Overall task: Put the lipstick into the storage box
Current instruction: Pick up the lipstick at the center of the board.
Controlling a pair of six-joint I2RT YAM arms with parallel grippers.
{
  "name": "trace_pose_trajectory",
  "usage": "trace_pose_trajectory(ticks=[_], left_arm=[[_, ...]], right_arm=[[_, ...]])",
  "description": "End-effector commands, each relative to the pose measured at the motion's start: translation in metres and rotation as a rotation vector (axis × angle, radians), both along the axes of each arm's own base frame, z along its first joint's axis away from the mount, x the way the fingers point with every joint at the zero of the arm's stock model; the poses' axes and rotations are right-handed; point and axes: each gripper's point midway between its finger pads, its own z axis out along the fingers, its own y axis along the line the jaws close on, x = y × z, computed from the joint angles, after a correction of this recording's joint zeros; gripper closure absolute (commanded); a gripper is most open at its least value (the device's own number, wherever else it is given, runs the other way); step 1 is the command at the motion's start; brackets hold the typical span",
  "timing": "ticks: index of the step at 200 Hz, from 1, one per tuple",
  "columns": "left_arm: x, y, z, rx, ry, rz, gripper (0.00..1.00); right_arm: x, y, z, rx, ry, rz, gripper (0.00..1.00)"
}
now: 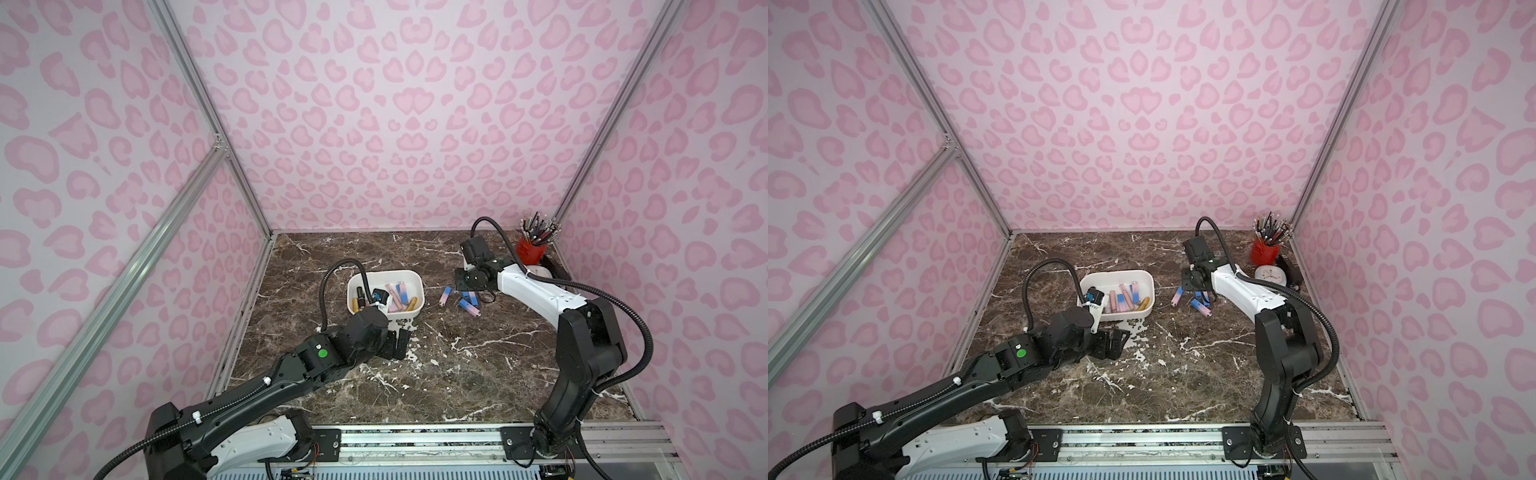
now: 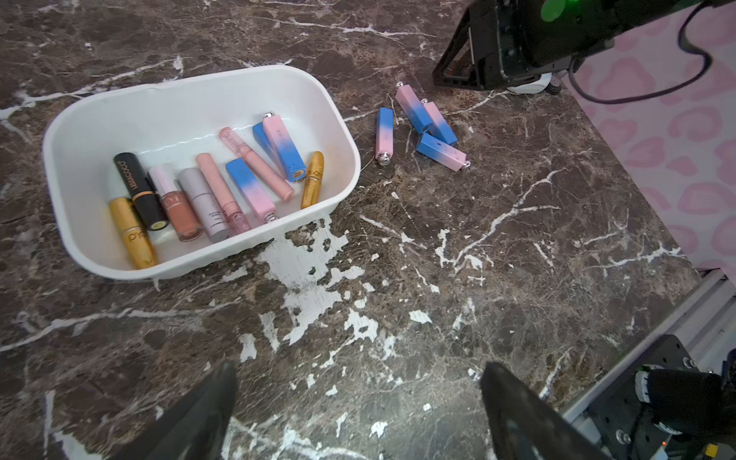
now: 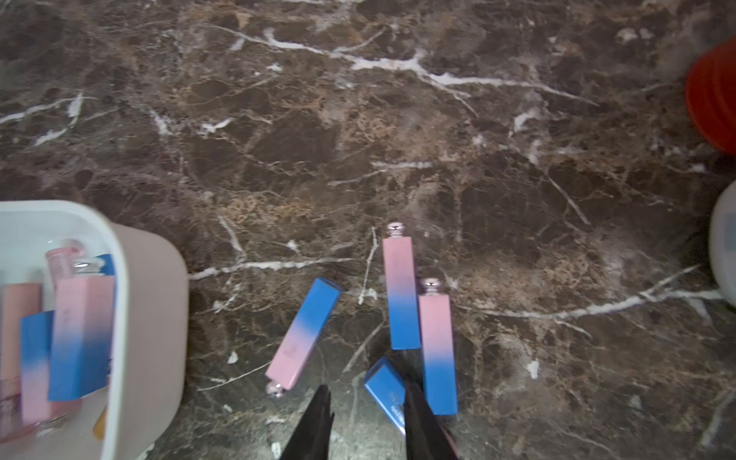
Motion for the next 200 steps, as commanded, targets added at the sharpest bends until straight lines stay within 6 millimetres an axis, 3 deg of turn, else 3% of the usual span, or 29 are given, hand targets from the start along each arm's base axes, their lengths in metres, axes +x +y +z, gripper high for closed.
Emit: trace_pose_trajectory(ticks=[1,46,101,200], left_arm=[[0.007,-0.023,0.012,-0.057,-0.021,-0.043,0.02],[0.016,-0.048,0.0,-0.04,0.011,-0.088,0.02],[0.025,-0.073,-0.001,-0.028,0.024,-0.138,0.02],[0.028,-0.075,-0.007,-0.001,0.024,-0.142,0.02]], right_arm=[[0.006,-0.011,-0.012,0.011,-0.005,-0.017,0.68],[0.006,-0.033,-0.033,0.012,0.032,-0.059,0.68],[0.008,-0.043,-0.047,0.012,0.059,-0.068,0.68],[0.012,-0.046,-0.066,0.016,0.099,-0.067,0.68]])
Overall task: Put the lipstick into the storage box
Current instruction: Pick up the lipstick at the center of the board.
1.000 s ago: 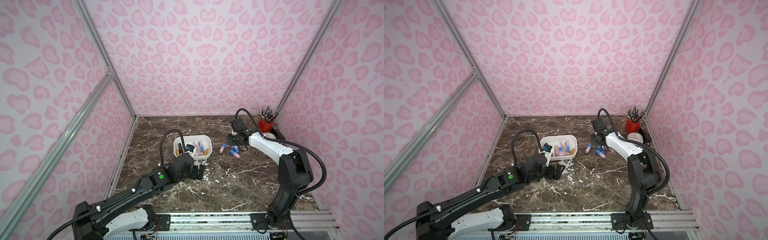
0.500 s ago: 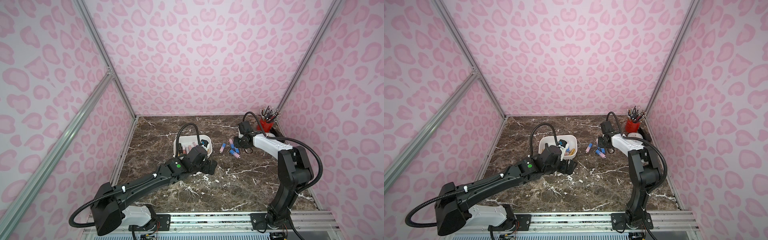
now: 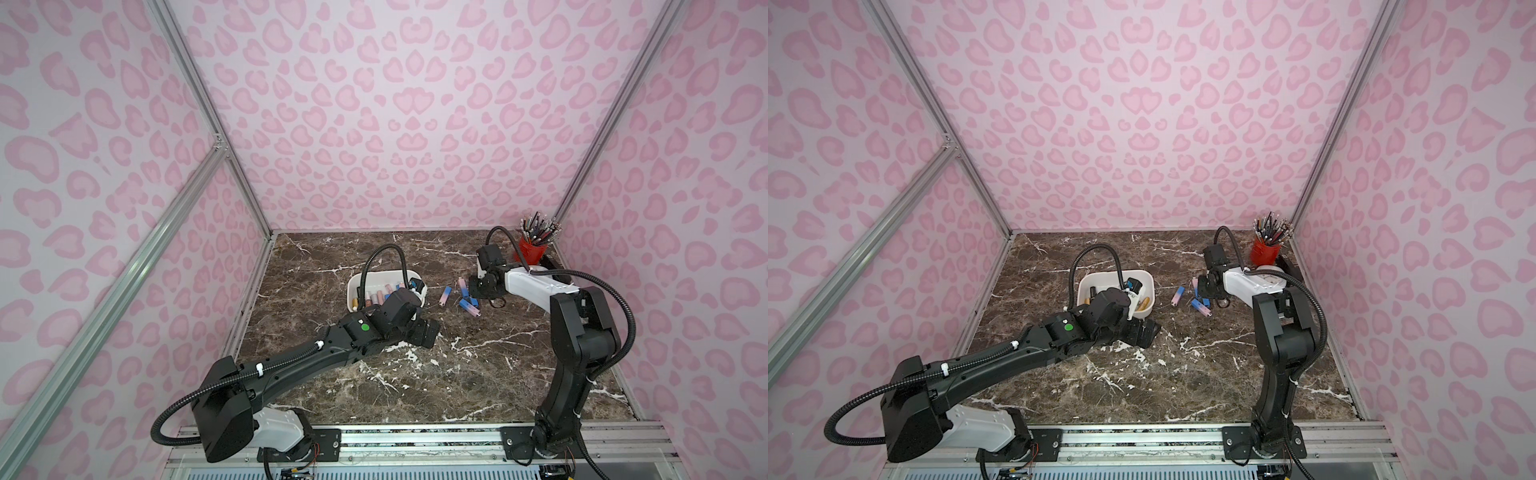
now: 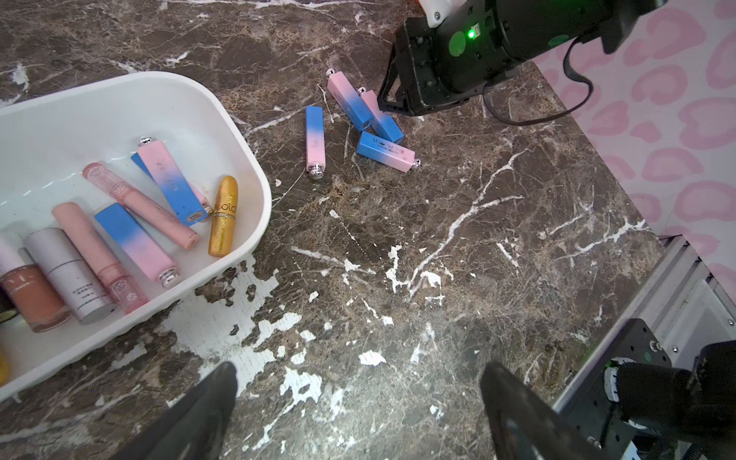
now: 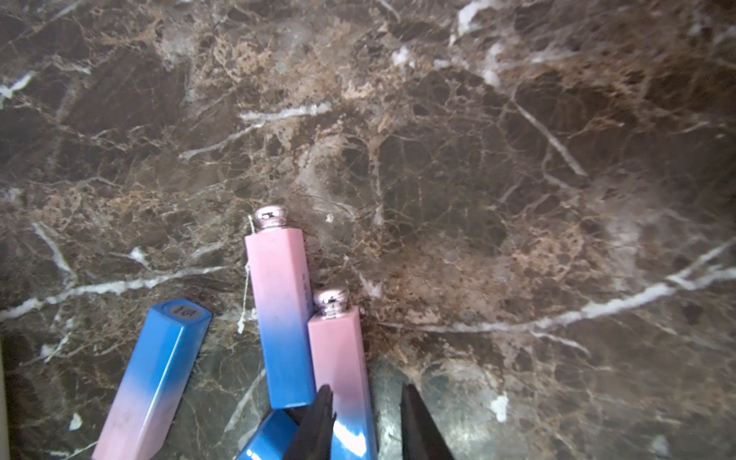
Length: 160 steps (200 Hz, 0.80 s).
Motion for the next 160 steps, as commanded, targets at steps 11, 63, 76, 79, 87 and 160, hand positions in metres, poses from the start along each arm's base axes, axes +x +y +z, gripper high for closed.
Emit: trace_pose_trajectory(ticks=[11,63,76,79,87,160], left_arm=[[0.005,-0.001,0.006,-0.008,-0.032,0.003,0.02],[0.005,0.001,0.003,0.003,-0.032,0.003,0.02],[0.004,0.001,0.003,0.0,-0.031,0.004,0.02],[0.004,0.001,0.004,-0.001,-0.032,0.004,0.02],[0.004,0.002,0.004,-0.002,-0.032,0.006,0.02],[-0.001,0.011,0.006,-0.018,-0.037,0.023,0.02]], right_arm=[[0.003,0.002,-0.006,-0.001,0.003,0.009,0.68],[-0.003,0.001,-0.02,-0.004,0.032,0.007,0.69],[-0.004,0.001,-0.022,-0.004,0.037,0.007,0.69],[-0.004,0.001,-0.022,-0.003,0.038,0.008,0.69],[-0.005,0.001,-0.023,-0.004,0.037,0.007,0.69],[-0.008,-0.002,-0.01,-0.024,0.024,0.002,0.85]])
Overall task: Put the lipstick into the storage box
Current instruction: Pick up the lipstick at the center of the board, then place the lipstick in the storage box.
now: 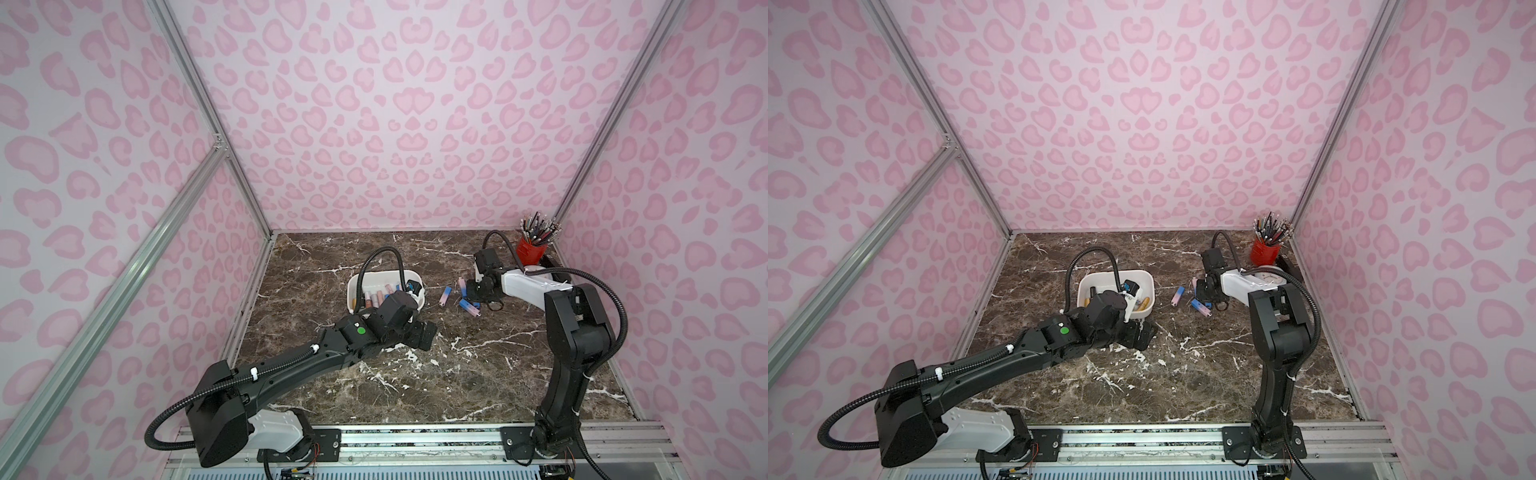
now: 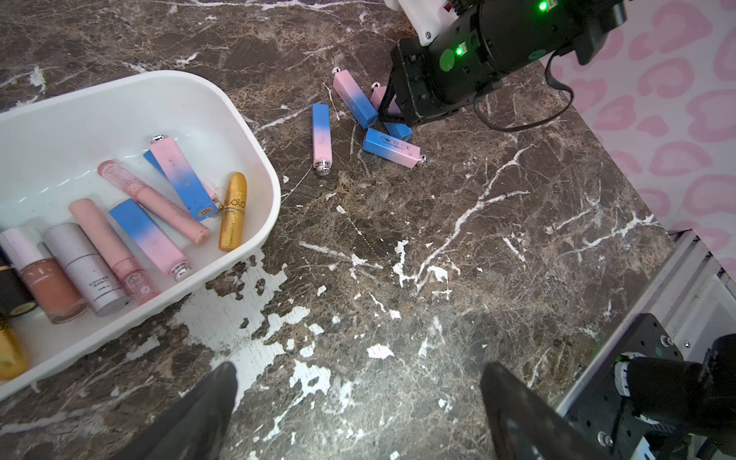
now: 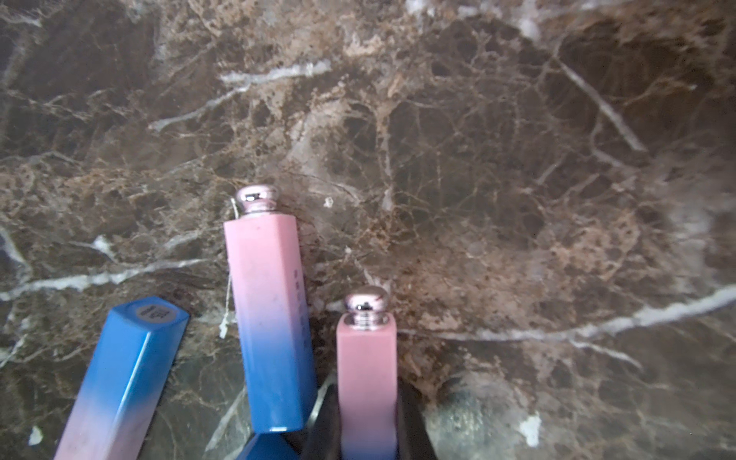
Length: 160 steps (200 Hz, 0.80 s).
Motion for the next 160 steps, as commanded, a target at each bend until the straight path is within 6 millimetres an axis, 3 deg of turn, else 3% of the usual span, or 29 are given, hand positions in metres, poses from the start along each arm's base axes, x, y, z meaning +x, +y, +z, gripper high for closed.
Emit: trace_pose_trajectory(ticks=[1,40,65,95,114,122,160], left_arm=[[0.003,0.002,0.007,-0.025,-0.023,0.021,0.02],[0.0,0.01,0.011,-0.041,-0.034,0.038,0.02],[-0.004,0.019,0.013,-0.05,-0.045,0.052,0.02],[-0.01,0.036,0.01,-0.047,-0.055,0.08,0.02],[-0.016,0.05,0.011,-0.05,-0.066,0.104,0.02],[-0.018,0.056,0.011,-0.05,-0.07,0.115,0.02],[-0.028,0.086,0.017,-0.06,-0.103,0.168,0.02]], right_arm=[[-0.005,-0.004,0.005,-0.025,0.003,-0.002,0.86],[-0.005,0.009,0.036,-0.04,-0.05,0.026,0.86],[-0.005,0.033,0.058,-0.036,-0.089,0.069,0.86],[-0.006,0.082,0.082,-0.03,-0.134,0.151,0.86],[-0.009,0.119,0.09,-0.026,-0.15,0.214,0.86],[-0.005,0.137,0.102,-0.012,-0.177,0.238,0.86],[-0.007,0.207,0.097,-0.001,-0.169,0.344,0.86]])
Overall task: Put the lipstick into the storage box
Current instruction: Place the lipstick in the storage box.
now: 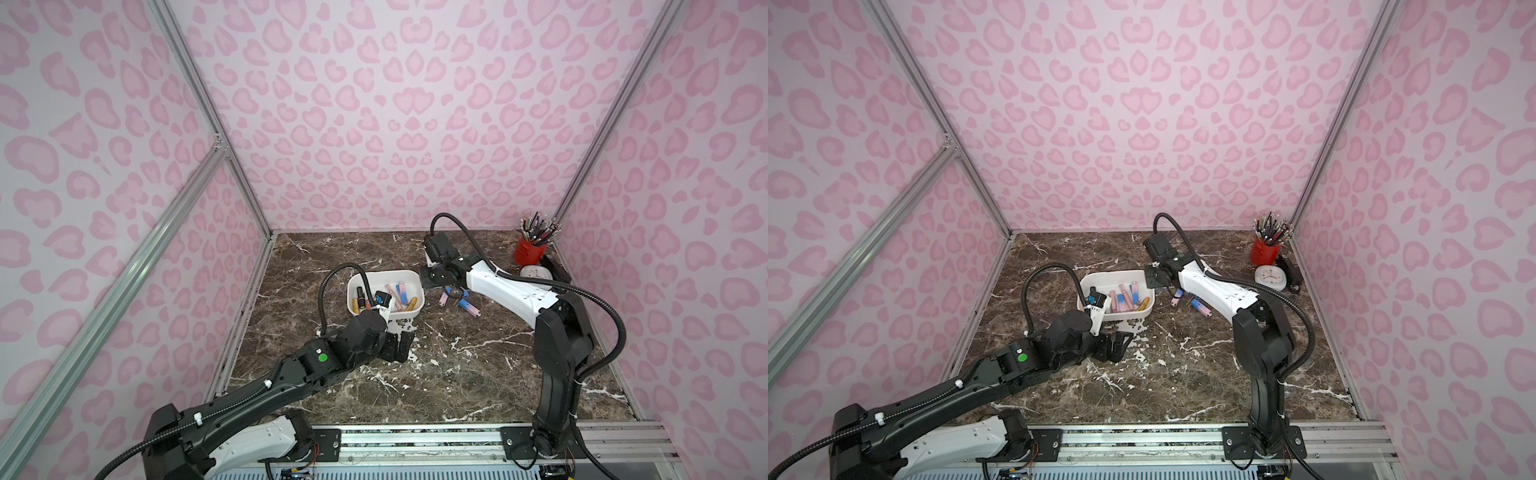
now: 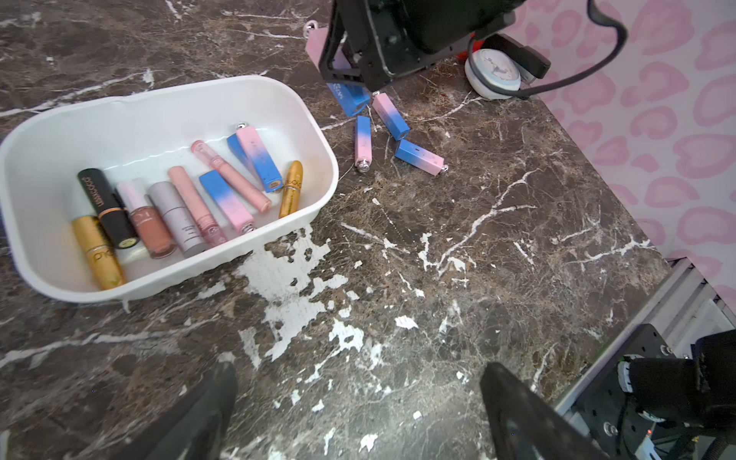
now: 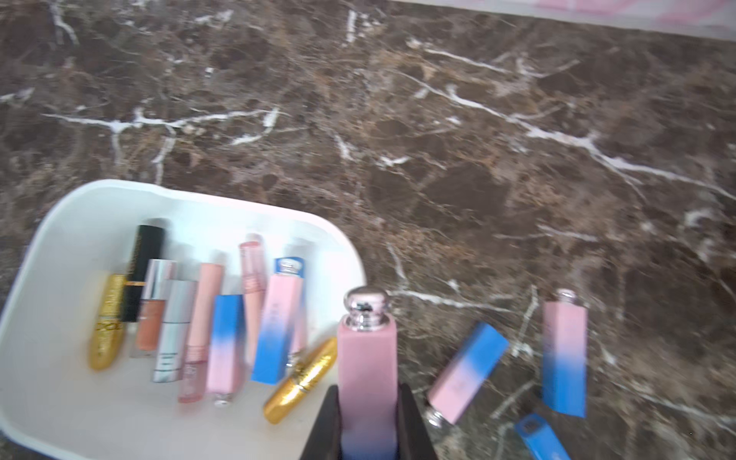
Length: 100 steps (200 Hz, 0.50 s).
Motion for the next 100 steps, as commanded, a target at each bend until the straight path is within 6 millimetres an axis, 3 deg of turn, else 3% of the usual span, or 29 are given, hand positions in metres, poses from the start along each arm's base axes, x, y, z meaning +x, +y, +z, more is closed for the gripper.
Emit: trace_pose_trajectory(ticks=[1,51,78,100], left_arm=[[-0.001,0.019,0.003,0.003,-0.021,0.06,0.02],[-0.012,0.049,0.009,-0.007,-0.049,0.109,0.02],[-0.015,0.058,0.01,-0.001,-0.058,0.128,0.02],[-0.014,0.06,0.01,0.007,-0.062,0.134,0.02]], right_arm=[[-0.004,0.022,-0.015,-0.036,0.036,0.022,0.86],[-0.009,0.077,-0.046,-0.051,0.089,0.101,0.84],[-0.011,0.086,-0.056,-0.055,0.106,0.112,0.69],[-0.011,0.084,-0.055,-0.06,0.103,0.107,0.63]])
